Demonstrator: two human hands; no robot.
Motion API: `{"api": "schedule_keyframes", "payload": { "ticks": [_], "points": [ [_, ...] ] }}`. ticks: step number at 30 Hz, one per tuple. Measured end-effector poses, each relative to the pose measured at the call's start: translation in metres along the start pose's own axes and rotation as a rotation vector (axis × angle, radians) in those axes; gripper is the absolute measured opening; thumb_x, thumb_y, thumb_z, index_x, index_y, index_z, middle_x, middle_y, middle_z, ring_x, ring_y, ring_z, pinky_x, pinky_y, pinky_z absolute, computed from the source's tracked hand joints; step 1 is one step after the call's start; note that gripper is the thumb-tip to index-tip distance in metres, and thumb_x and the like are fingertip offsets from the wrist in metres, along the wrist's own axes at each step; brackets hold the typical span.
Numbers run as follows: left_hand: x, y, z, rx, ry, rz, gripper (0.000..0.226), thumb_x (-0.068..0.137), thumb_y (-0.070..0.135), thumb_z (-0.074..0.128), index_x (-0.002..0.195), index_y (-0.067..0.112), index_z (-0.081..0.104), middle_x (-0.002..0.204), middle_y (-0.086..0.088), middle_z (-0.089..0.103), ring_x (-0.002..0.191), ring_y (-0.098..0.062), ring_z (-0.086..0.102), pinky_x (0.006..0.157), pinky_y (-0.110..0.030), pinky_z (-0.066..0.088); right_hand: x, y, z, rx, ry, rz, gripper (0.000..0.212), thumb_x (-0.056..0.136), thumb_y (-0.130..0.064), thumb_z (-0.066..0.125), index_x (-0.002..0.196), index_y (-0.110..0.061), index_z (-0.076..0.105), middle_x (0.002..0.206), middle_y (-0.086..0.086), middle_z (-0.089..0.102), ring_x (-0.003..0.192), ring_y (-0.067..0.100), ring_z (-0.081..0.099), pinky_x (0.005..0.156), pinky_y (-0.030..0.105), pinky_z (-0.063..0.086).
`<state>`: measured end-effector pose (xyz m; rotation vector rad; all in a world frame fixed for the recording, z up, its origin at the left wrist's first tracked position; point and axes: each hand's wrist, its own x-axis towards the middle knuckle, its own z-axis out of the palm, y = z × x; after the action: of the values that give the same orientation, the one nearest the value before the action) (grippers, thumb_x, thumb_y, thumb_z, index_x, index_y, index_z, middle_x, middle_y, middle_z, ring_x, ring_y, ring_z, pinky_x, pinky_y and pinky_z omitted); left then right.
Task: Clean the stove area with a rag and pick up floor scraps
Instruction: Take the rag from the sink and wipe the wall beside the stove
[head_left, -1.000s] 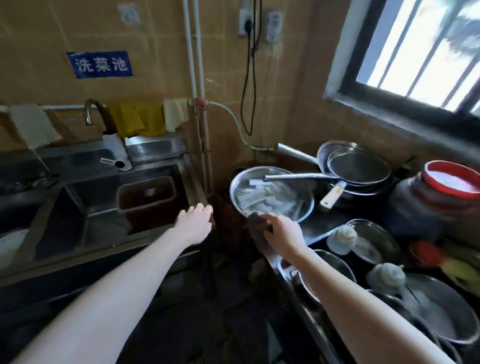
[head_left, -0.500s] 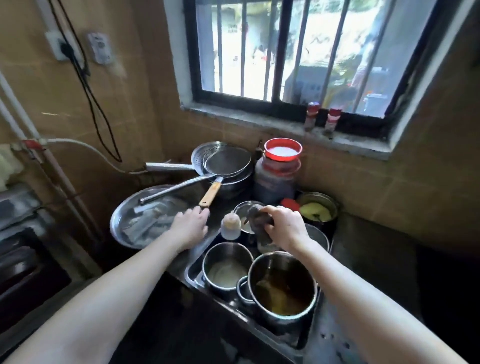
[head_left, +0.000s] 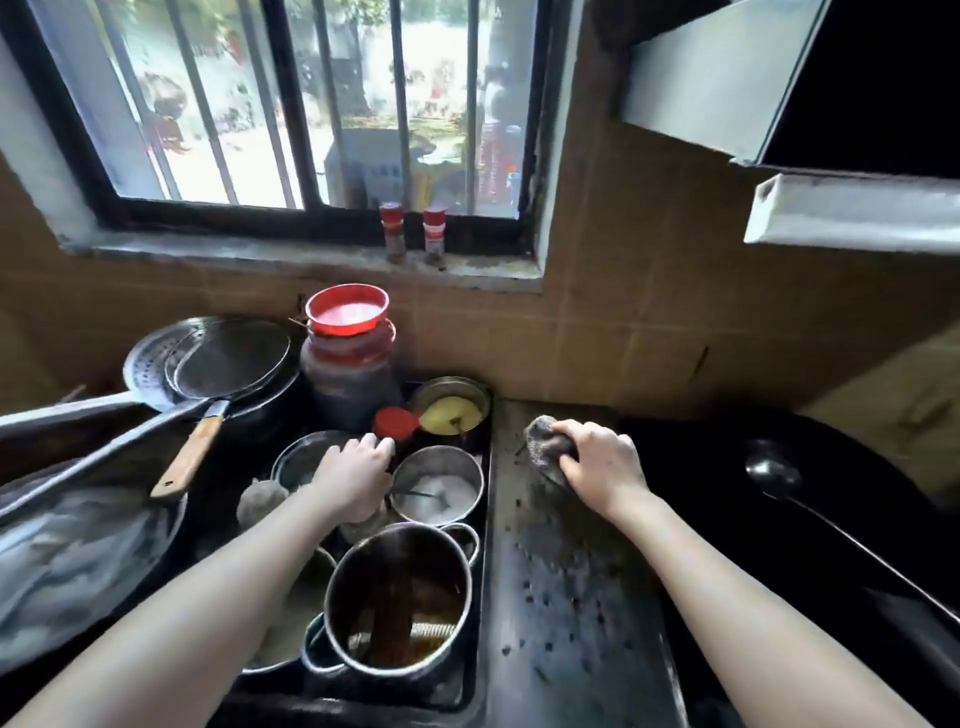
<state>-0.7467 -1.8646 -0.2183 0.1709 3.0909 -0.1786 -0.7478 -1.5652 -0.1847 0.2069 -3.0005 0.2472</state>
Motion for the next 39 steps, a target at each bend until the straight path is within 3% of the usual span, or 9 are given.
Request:
{"api": "schedule_keyframes", "payload": {
  "ticks": [7, 15, 26, 32, 36, 39],
  "points": [
    [0.059, 0.101, -0.016, -0.005, 0.033, 0.054, 0.032, 0.090, 0.022, 0.047, 0.120, 0.015, 0.041, 0.119, -0.006, 0.049, 0.114, -0.027, 0.052, 0.087, -0.039, 0.043, 0.012, 0.113, -0.013, -0.016, -0.016, 0.042, 0.044, 0.086, -0.025, 0.051, 0.130, -0.031, 0.050, 0.117, 0.004, 0.061, 0.111, 0.026, 0.057, 0.092, 0.035, 0.040],
    [0.115, 0.198, -0.049, -0.082, 0.122, 0.085, 0.032, 0.094, 0.030, 0.044, 0.121, 0.014, 0.038, 0.119, -0.008, 0.048, 0.114, -0.029, 0.051, 0.089, -0.041, 0.042, 0.028, 0.204, -0.037, -0.072, -0.020, 0.073, 0.042, 0.088, -0.022, 0.048, 0.130, -0.028, 0.049, 0.118, 0.005, 0.061, 0.110, 0.028, 0.057, 0.093, 0.037, 0.039],
    [0.161, 0.246, -0.100, -0.149, 0.262, 0.144, 0.037, 0.092, 0.025, 0.047, 0.127, 0.015, 0.039, 0.122, -0.009, 0.048, 0.113, -0.028, 0.050, 0.088, -0.038, 0.038, 0.065, 0.225, -0.055, -0.089, 0.050, 0.142, 0.041, 0.093, -0.023, 0.048, 0.134, -0.028, 0.047, 0.131, 0.003, 0.055, 0.117, 0.026, 0.054, 0.097, 0.038, 0.042],
    [0.163, 0.253, -0.097, -0.246, 0.307, 0.100, 0.038, 0.093, 0.028, 0.044, 0.127, 0.014, 0.037, 0.121, -0.009, 0.048, 0.112, -0.029, 0.050, 0.084, -0.038, 0.037, 0.084, 0.230, -0.054, 0.033, 0.120, 0.144, 0.041, 0.091, -0.018, 0.052, 0.130, -0.027, 0.052, 0.128, 0.005, 0.058, 0.114, 0.029, 0.056, 0.096, 0.042, 0.048],
    [0.165, 0.266, -0.101, -0.332, 0.332, 0.096, 0.038, 0.093, 0.030, 0.043, 0.127, 0.015, 0.036, 0.121, -0.009, 0.047, 0.111, -0.030, 0.050, 0.084, -0.038, 0.037, 0.108, 0.240, -0.056, 0.074, 0.188, 0.108, 0.040, 0.087, -0.012, 0.055, 0.125, -0.022, 0.057, 0.122, 0.008, 0.061, 0.112, 0.028, 0.057, 0.099, 0.039, 0.044],
    [0.168, 0.283, -0.096, -0.355, 0.350, 0.055, 0.041, 0.094, 0.031, 0.042, 0.131, 0.016, 0.034, 0.122, -0.008, 0.046, 0.112, -0.029, 0.049, 0.084, -0.037, 0.036, 0.126, 0.253, -0.060, 0.129, 0.302, 0.082, 0.038, 0.084, -0.010, 0.058, 0.121, -0.020, 0.062, 0.117, 0.009, 0.065, 0.109, 0.028, 0.060, 0.091, 0.032, 0.046]
  ]
}}
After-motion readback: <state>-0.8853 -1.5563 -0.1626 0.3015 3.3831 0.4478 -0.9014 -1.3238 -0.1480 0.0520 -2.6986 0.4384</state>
